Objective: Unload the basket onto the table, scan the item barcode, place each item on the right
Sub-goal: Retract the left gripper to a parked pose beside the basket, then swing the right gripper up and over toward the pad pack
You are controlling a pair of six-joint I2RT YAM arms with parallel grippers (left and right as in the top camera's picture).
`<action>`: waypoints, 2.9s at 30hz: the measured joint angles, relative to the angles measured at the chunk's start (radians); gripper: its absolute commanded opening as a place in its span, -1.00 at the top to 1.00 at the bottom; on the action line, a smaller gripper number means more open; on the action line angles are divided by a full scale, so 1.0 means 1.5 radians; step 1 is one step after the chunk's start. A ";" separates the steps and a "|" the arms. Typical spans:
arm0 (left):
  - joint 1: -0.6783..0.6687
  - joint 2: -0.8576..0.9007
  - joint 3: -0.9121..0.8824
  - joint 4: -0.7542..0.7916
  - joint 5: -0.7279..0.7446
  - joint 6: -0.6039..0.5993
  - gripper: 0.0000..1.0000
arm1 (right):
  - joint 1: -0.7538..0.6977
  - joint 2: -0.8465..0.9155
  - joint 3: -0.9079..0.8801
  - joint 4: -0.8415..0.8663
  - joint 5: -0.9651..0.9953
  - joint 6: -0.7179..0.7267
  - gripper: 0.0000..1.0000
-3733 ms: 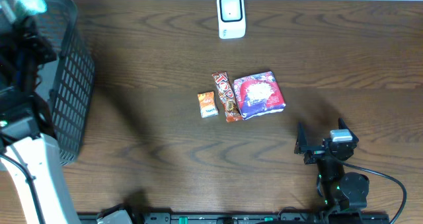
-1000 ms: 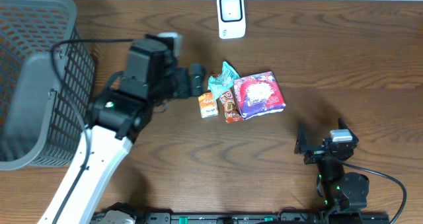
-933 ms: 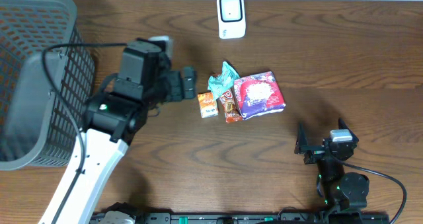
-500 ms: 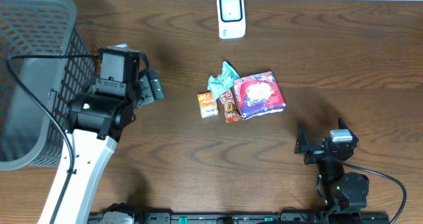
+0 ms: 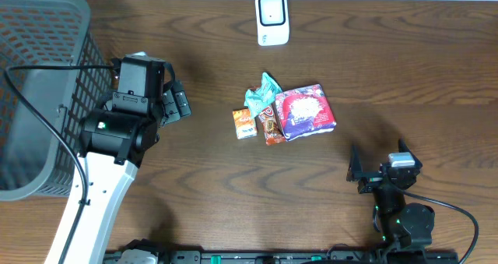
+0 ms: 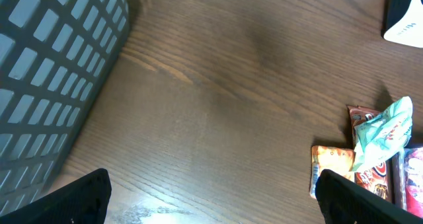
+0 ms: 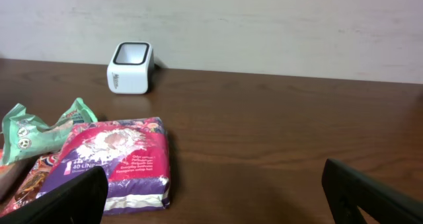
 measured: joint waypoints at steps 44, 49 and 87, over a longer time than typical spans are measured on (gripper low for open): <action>0.000 0.000 0.000 -0.001 -0.002 0.000 -0.96 | 0.000 0.002 -0.001 0.422 -0.550 0.080 -0.98; 0.000 0.000 0.000 -0.001 -0.002 0.000 -0.96 | 0.000 0.002 -0.001 0.460 -0.560 0.147 -0.99; 0.000 0.000 0.000 -0.001 -0.002 -0.002 -0.96 | 0.000 0.131 0.255 0.251 -0.300 0.234 -0.98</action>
